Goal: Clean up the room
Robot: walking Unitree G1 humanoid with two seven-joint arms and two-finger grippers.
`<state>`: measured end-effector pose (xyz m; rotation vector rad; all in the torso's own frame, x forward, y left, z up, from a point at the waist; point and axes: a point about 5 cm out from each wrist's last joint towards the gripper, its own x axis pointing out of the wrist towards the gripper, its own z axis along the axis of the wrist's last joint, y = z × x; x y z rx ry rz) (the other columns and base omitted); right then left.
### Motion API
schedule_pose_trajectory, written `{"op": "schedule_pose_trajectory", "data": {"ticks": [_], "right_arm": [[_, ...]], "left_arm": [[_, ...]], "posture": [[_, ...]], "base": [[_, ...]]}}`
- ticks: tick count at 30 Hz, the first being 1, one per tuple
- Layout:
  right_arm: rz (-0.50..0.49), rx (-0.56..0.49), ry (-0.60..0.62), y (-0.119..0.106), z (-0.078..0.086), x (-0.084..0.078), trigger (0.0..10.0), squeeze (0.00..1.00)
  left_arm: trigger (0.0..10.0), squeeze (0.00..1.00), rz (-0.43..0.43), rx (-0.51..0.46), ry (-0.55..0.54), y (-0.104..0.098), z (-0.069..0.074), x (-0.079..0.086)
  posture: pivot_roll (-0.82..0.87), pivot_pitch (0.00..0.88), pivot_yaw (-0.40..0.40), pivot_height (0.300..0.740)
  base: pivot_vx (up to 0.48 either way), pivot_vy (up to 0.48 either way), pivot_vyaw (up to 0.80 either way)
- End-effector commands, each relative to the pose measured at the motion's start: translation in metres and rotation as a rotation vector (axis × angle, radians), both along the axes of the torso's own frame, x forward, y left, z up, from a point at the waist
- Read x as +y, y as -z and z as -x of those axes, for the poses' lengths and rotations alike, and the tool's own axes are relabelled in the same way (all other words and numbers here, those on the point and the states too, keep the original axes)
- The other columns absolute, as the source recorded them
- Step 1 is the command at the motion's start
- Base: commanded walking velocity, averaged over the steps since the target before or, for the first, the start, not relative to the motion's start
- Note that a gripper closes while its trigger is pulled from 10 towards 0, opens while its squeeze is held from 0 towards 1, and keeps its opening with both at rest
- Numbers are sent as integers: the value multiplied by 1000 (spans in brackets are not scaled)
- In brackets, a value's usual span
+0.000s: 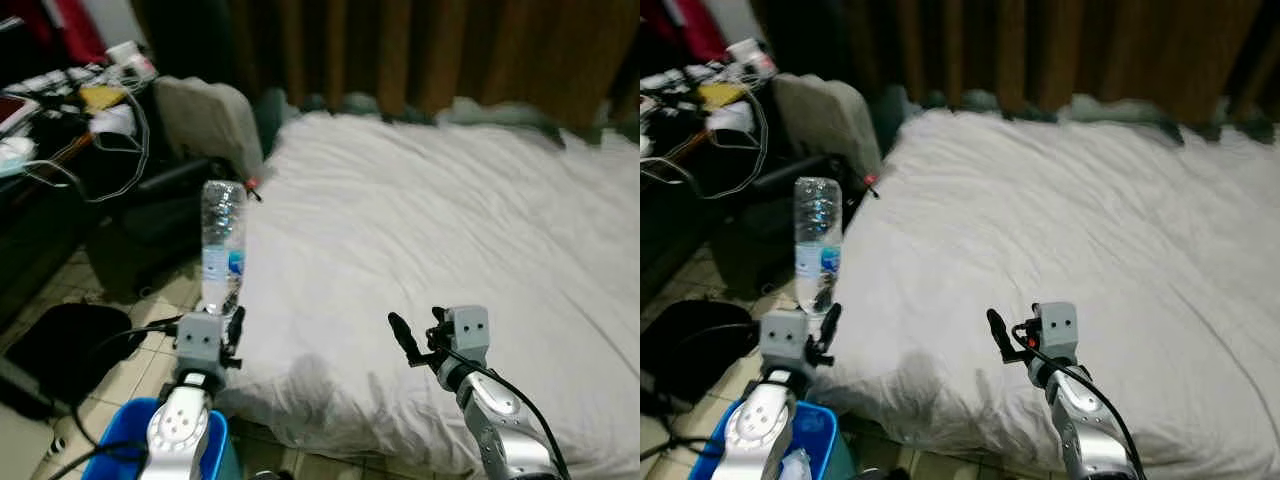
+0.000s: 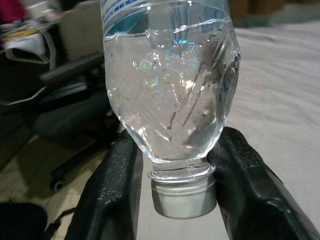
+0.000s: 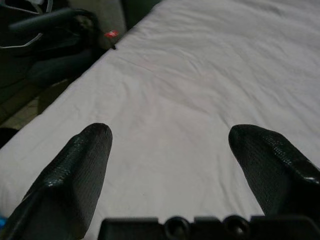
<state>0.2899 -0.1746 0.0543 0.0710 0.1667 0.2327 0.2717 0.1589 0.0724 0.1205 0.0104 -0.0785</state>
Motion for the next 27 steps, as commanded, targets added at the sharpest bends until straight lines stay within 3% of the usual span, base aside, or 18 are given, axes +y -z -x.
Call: {"op": "schedule_pose_trajectory", "data": {"ticks": [1, 4, 8, 11, 16, 19, 21, 22, 23, 24, 25, 27], "right_arm": [[-3, 2, -13, 2, -4, 0, 10000, 0], [-6, 0, -28, 1, -6, 1, 10000, 0], [9, -4, -47, -1, -16, 3, 10000, 0], [7, -24, -58, -1, -19, 7, 10000, 0], [62, -7, -129, 11, -11, 21, 10000, 0], [77, -17, -168, 13, -4, 25, 10000, 0], [92, -20, -192, 16, 11, 22, 10000, 0], [112, -4, -216, 19, 27, 16, 10000, 0], [120, 1, -225, 19, 34, 13, 10000, 0], [152, 32, -237, 19, 57, 1, 10000, 0], [158, 40, -235, 19, 62, -2, 10000, 0], [186, 81, -229, 15, 92, -17, 10000, 0]], "left_arm": [[10000, 0, -18, 34, -46, 0, -8, 0], [10000, 0, -26, 59, -53, 2, -15, -2], [10000, 0, -38, 134, -168, 10, -28, 14], [10000, 0, -29, 200, -160, 20, -25, 12], [10000, 0, -7, 378, -48, 40, -45, 15], [10000, 0, -41, 372, -9, 36, -52, 11], [10000, 0, -8, 451, -46, 45, -52, 15], [10000, 0, 16, 485, -104, 48, -52, 22], [10000, 0, 20, 497, -120, 49, -51, 24], [10000, 0, 32, 501, -155, 48, -52, 28], [10000, 0, 36, 502, -167, 48, -53, 30], [10000, 0, 18, 501, -198, 47, -53, 33]], "posture": [[37, 0, 33, 740], [30, 0, 35, 740], [10, 0, 55, 740], [5, 0, 59, 740], [3, 0, 32, 740], [-19, 18, 25, 740], [-80, 90, 2, 740], [-133, 150, -25, 740], [-144, 162, -31, 740], [-211, 224, -65, 740], [-221, 233, -71, 740], [-303, 295, -108, 740]], "base": [[0, 0, 587], [0, 0, 558], [0, 0, 531], [0, 0, 525], [0, 0, 209], [0, 0, 0], [0, 0, 0], [0, 0, 0], [0, 0, 0], [0, 0, 0], [0, 0, 0], [0, 0, 0]]}}
